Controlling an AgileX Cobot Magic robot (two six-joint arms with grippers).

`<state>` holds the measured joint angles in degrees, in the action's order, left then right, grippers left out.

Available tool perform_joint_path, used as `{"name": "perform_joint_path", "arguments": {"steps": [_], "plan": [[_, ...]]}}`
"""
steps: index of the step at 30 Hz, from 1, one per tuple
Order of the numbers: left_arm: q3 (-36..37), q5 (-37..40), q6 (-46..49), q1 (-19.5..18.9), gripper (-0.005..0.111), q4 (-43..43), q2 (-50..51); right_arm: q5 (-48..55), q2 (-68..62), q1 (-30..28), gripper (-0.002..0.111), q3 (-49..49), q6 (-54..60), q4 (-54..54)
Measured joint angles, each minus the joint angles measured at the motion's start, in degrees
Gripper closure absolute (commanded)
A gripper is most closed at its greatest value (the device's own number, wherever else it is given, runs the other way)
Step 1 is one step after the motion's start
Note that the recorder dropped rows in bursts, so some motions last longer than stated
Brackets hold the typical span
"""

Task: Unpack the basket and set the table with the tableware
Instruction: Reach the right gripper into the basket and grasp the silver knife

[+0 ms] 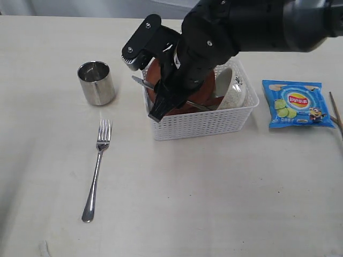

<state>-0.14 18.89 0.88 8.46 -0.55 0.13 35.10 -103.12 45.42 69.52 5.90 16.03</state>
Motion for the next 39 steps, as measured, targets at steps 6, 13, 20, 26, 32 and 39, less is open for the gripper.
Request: {"name": "perform_joint_path", "arguments": {"steps": [6,13,20,26,32,39], "plan": [[0.00,0.00,0.00,0.00,0.107,0.00,0.00,-2.63,-1.86,0.97,0.062,0.00,-2.88,2.89],[0.00,0.00,0.00,0.00,0.107,0.00,0.00,-5.92,-4.60,0.97,0.062,0.00,-8.85,8.35],[0.00,0.00,0.00,0.00,0.107,0.00,0.00,-6.15,-7.02,0.97,0.062,0.00,-18.44,17.80],[0.00,0.00,0.00,0.00,0.107,0.00,0.00,-6.41,-8.04,0.97,0.062,0.00,-21.57,21.19],[0.00,0.00,0.00,0.00,0.107,0.00,0.00,-6.55,-9.49,0.97,0.064,0.00,-22.20,21.30],[0.00,0.00,0.00,0.00,0.107,0.00,0.00,-6.29,-9.58,0.97,0.109,0.41,-22.29,24.43]]}}
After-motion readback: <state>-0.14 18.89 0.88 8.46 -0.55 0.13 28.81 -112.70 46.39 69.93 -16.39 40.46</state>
